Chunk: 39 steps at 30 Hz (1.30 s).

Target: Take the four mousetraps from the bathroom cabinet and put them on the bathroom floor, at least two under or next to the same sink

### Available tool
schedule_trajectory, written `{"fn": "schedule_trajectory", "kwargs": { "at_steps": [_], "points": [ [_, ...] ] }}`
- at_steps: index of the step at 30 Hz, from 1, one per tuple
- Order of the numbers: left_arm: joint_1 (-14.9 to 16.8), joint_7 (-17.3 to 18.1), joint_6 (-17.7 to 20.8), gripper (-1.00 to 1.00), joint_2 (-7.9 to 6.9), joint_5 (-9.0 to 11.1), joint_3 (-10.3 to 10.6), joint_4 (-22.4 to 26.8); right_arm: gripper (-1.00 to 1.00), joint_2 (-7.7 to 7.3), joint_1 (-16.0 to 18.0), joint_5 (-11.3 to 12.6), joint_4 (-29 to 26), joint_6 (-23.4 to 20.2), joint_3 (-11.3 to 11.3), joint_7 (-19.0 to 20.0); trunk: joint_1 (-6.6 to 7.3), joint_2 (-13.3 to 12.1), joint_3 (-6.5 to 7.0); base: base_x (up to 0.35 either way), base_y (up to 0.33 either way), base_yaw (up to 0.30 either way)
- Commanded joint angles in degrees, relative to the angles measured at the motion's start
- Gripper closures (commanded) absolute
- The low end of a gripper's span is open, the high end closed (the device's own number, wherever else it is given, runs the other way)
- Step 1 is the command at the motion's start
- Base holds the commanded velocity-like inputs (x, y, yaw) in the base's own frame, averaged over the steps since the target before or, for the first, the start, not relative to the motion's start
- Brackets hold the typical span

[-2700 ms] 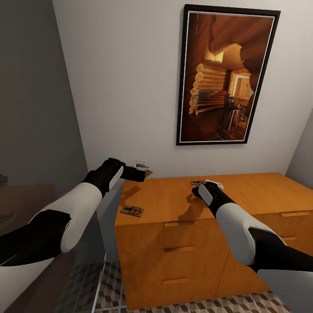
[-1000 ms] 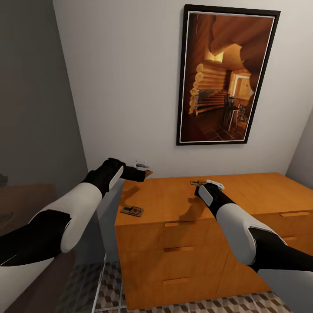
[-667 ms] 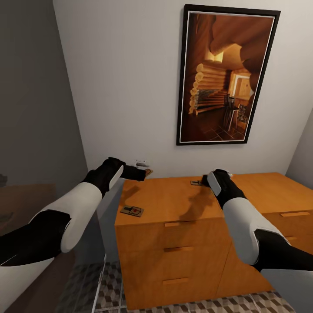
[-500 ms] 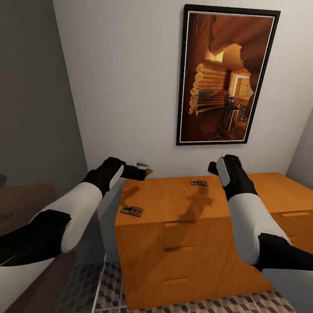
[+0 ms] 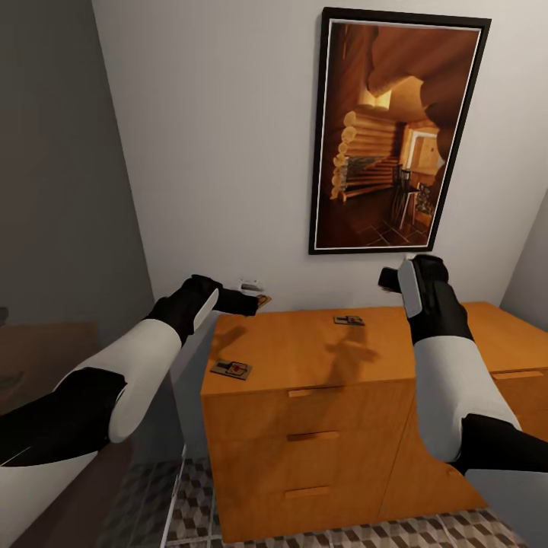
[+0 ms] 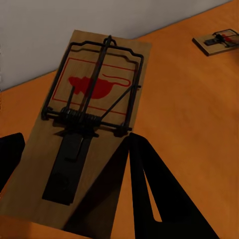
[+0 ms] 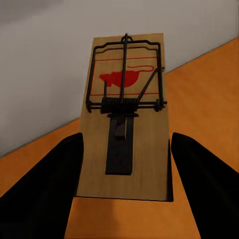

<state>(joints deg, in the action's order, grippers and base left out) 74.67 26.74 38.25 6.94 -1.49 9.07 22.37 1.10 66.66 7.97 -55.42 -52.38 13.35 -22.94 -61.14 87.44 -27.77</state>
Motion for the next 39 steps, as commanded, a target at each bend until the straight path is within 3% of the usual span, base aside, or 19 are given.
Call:
{"fn": "schedule_trajectory", "kwargs": {
  "at_steps": [1, 5, 9, 15, 27, 31, 34, 36, 39],
  "points": [
    [0.0, 0.2, 0.1, 1.00, -0.05, -0.4, 0.2, 0.1, 1.00, -0.04, 0.1, 0.6, 0.4, -0.1, 0.1, 0.0, 0.00, 0.0, -0.07, 0.000, 0.000, 0.000],
    [0.0, 0.2, 0.1, 1.00, -0.12, -0.3, 0.1, 0.0, 1.00, -0.56, 0.1, 0.6, 2.1, -0.2, 0.2, 2.4, 0.00, 0.0, -0.07, 0.000, 0.000, 0.000],
    [0.0, 0.2, 0.1, 1.00, -0.16, -0.3, 0.1, 0.0, 1.00, -2.24, 0.1, 0.5, 3.2, -0.3, 0.1, 5.9, 0.00, 0.0, -0.07, 0.000, 0.000, 0.000],
    [0.0, 0.2, 0.2, 1.00, -0.17, -0.3, 0.1, 0.0, 1.00, -3.51, 0.1, 0.5, 3.5, -0.3, 0.1, 8.4, 0.00, 0.0, -0.07, 0.000, 0.000, 0.000],
    [0.0, 0.2, 0.2, 1.00, -0.17, -0.2, 0.1, 0.0, 1.00, -3.76, 0.1, 0.3, 4.9, -0.2, 0.0, 9.6, 0.00, 0.0, -0.07, 0.000, 0.000, 0.000],
    [0.0, -0.1, 0.3, 1.00, -0.14, -0.2, 0.1, -0.1, 1.00, -3.82, 0.0, -0.1, 5.3, -0.1, -0.3, 13.0, 0.00, 0.0, -0.07, 0.000, 0.000, 0.000],
    [0.0, -0.6, 0.3, 1.00, -0.06, -0.1, 0.1, -0.3, 1.00, -3.87, -0.4, -1.2, 5.7, 0.1, -1.1, 17.7, 0.00, 0.0, -0.07, 0.000, 0.000, 0.000],
    [0.0, -1.0, 0.3, 1.00, -0.01, 0.0, 0.1, -0.5, 1.00, -3.89, -0.7, -3.2, 5.8, 0.2, -2.1, 21.2, 0.00, 0.0, -0.07, 0.000, 0.000, 0.000],
    [0.0, -1.7, 0.3, 1.00, 0.06, 0.7, 0.1, -0.7, 1.00, -3.86, -1.0, -7.9, 6.1, 0.4, -3.0, 25.9, 0.00, 0.0, -0.07, -0.009, 0.000, 0.000]
  ]
}}
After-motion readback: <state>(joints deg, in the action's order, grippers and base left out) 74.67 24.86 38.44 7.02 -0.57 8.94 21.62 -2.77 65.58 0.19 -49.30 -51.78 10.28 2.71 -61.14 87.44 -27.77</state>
